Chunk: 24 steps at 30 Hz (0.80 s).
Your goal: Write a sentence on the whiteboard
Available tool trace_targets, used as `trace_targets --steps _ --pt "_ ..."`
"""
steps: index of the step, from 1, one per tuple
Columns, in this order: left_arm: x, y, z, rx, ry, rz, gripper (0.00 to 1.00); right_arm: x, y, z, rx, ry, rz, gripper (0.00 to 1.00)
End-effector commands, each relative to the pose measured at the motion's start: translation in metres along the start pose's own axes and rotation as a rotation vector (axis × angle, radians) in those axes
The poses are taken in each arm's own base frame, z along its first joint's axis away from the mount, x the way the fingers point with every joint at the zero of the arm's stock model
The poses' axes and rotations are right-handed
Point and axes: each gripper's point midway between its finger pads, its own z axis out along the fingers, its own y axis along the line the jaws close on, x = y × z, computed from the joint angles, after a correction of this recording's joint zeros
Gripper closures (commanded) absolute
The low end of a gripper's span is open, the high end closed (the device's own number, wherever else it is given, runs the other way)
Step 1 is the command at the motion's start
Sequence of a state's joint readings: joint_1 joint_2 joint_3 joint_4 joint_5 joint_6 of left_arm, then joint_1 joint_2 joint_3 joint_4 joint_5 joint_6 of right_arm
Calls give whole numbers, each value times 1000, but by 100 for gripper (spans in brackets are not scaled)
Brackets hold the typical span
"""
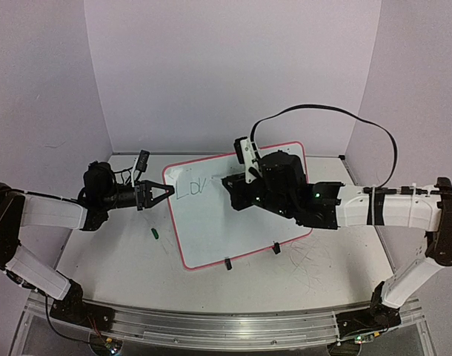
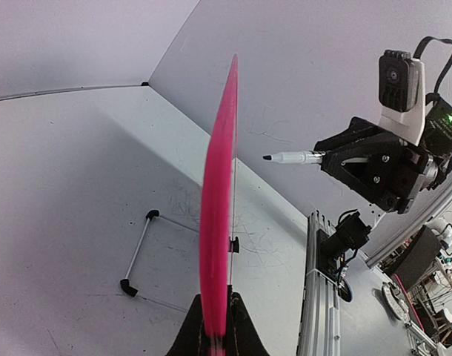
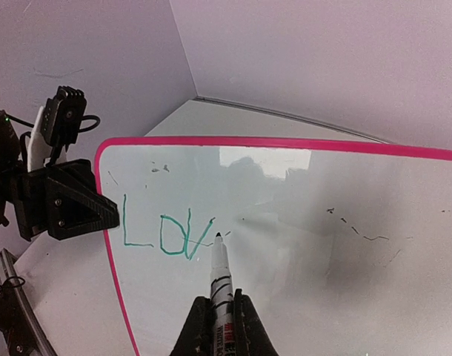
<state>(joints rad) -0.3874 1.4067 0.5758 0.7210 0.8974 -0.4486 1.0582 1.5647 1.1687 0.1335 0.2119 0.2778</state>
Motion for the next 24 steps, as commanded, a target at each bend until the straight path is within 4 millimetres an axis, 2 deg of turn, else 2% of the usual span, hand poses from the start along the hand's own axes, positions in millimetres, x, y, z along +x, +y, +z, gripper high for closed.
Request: trace_targets --steps 1,14,24 --pt "-6 -9 3 24 4 77 100 -6 8 9 -35 -17 22 100" --pt "-7 -9 4 25 5 80 100 -4 7 21 -13 -10 14 100" --pt "-6 -9 4 26 6 80 100 4 -8 19 55 8 28 100"
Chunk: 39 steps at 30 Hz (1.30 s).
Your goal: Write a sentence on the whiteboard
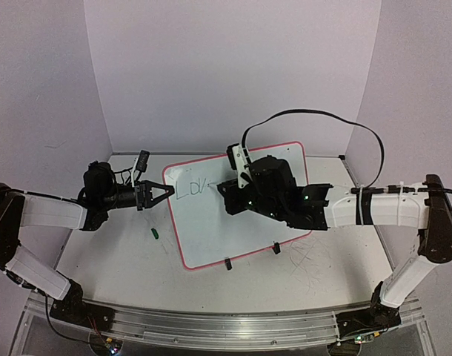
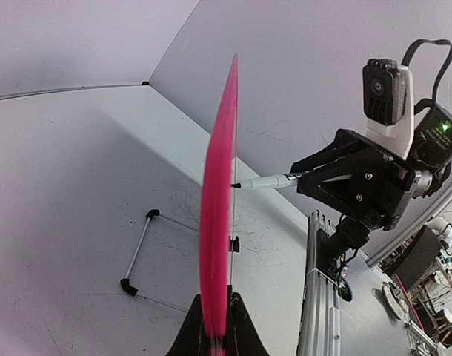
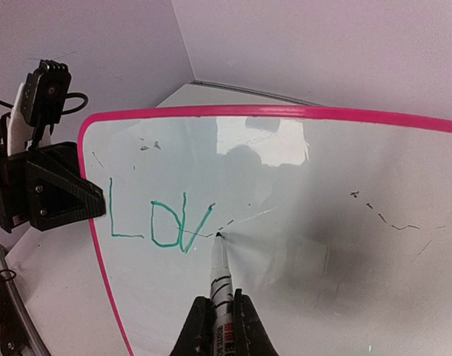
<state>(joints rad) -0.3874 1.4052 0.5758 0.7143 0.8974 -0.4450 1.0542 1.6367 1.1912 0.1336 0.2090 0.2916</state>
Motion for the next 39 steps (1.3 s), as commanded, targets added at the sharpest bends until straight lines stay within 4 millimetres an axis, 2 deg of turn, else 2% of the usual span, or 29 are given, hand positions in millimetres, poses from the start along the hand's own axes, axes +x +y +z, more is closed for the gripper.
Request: trace_targets --steps 1,12,19,30,39 --pt "-7 -9 4 27 3 80 100 -15 -7 -1 45 -37 32 100" --pt "-8 -11 3 29 0 85 100 -18 -29 -7 127 -55 62 100" --pt "-9 -11 3 30 1 85 100 -25 -33 -7 133 -77 79 100" --pt "-10 -11 4 33 2 86 100 -35 -24 -2 90 -102 66 100" --pt "-10 -11 4 33 1 90 100 -35 -16 2 52 -99 57 100"
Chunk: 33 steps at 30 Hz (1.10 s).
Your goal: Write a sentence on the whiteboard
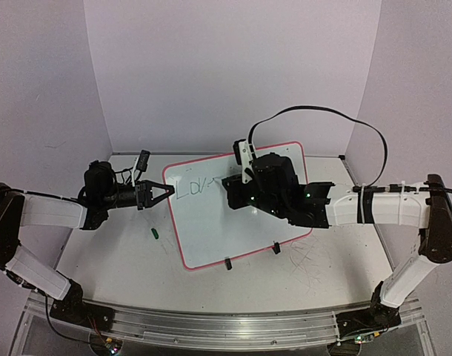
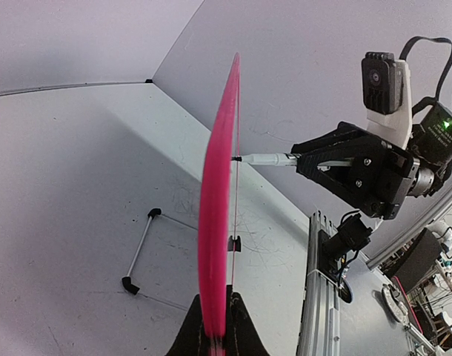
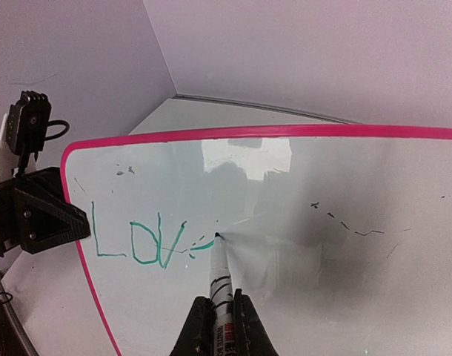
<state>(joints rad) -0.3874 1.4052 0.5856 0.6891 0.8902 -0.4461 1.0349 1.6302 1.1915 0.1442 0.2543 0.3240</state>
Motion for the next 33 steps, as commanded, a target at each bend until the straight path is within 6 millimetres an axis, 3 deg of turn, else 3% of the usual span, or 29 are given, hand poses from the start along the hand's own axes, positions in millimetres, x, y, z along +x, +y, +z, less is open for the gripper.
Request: trace_targets --steps 1,33 --pt "-9 -13 3 44 -4 103 100 -25 1 3 -5 -63 13 100" --pt "-10 -13 3 41 -6 108 100 10 9 2 -37 32 9 100"
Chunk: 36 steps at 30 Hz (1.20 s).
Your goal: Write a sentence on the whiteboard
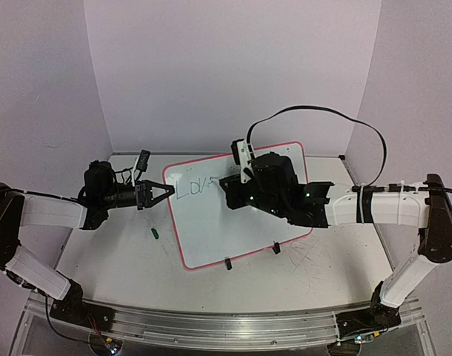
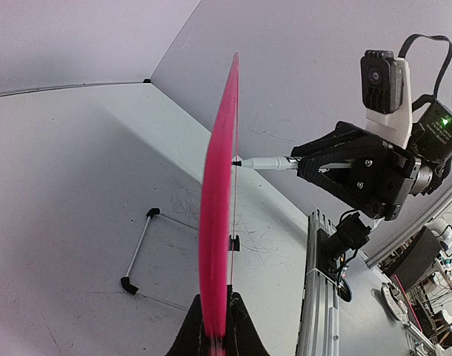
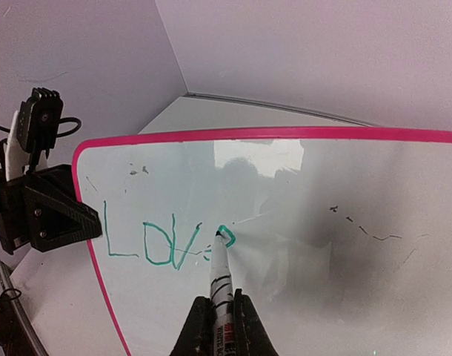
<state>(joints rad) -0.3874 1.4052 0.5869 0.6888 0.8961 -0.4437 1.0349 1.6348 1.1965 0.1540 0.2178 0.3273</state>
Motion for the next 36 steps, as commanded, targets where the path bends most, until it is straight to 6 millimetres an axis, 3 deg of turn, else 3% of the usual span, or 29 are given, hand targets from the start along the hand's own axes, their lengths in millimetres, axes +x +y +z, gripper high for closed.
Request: trace_targets --steps 1,26,36 --pt "-10 -12 3 36 -8 105 100 11 2 1 1 29 3 100" --pt "-9 -13 2 35 -7 102 100 31 -2 -2 12 86 4 100" --pt "-8 -13 3 37 -4 100 100 21 -19 -13 98 44 11 100"
